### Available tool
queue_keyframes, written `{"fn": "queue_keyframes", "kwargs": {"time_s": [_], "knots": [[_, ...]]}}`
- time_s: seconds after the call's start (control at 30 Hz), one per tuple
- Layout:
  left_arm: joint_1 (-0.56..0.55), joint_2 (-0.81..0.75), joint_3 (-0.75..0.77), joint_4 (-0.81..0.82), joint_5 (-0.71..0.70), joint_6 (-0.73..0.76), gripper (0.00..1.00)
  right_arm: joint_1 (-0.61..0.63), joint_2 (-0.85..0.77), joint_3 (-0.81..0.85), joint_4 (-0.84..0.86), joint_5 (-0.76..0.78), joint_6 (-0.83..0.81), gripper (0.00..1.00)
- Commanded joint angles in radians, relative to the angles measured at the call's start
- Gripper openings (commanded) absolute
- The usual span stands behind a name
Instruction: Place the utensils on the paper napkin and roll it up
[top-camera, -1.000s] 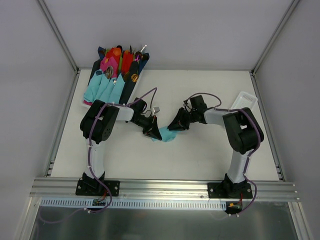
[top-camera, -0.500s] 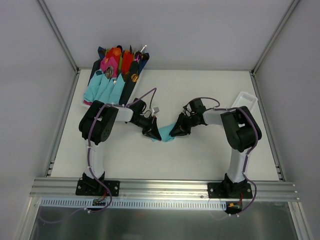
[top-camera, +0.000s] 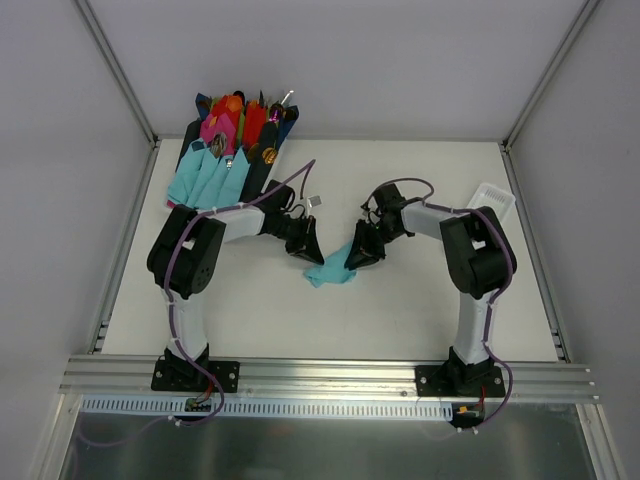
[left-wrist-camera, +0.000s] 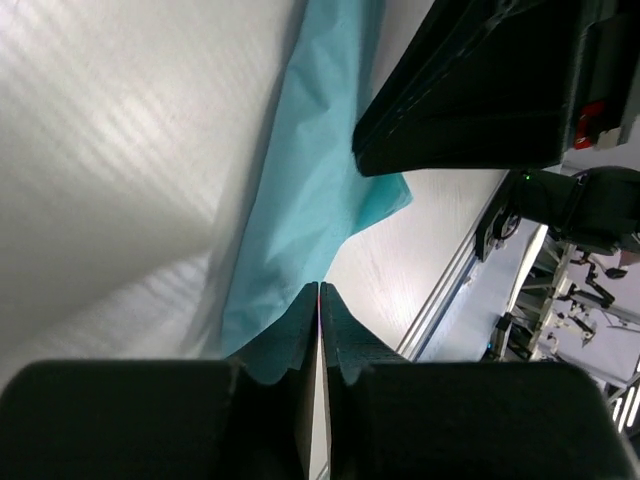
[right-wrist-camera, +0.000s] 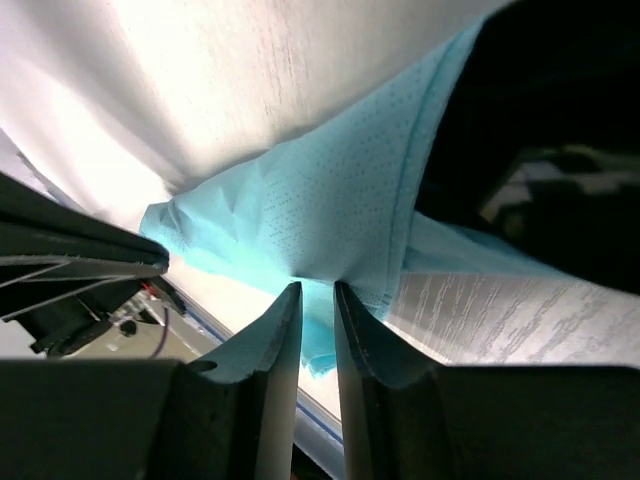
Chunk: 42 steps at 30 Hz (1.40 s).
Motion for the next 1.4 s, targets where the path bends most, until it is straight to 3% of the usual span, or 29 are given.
{"fn": "queue_keyframes", "kwargs": {"time_s": [0.0, 0.3, 0.7, 0.97, 1.1, 1.37], "knots": [[-0.042, 0.032, 0.076, -0.010, 0.015, 0.024, 0.02, -0.013, 0.054, 0.058, -0.144, 0.172, -0.160, 0.22], [-0.086, 0.104, 0.123, 0.059, 0.078, -0.028, 0.02, -0.016, 0.077, 0.168, -0.207, 0.168, -0.310, 0.20], [-0.086, 0.224, 0.050, 0.252, 0.099, -0.196, 0.00, -0.017, 0.069, 0.212, -0.198, 0.143, -0.429, 0.19], [-0.072, 0.251, -0.082, 0.329, 0.041, -0.266, 0.00, -0.051, -0.087, 0.140, -0.071, 0.138, -0.286, 0.25], [-0.071, 0.244, -0.091, 0.332, 0.035, -0.262, 0.00, -0.111, -0.150, 0.033, 0.085, 0.077, -0.087, 0.32], [-0.069, 0.250, -0.090, 0.330, 0.040, -0.258, 0.00, -0.140, -0.077, -0.027, 0.328, -0.020, 0.068, 0.38]]}}
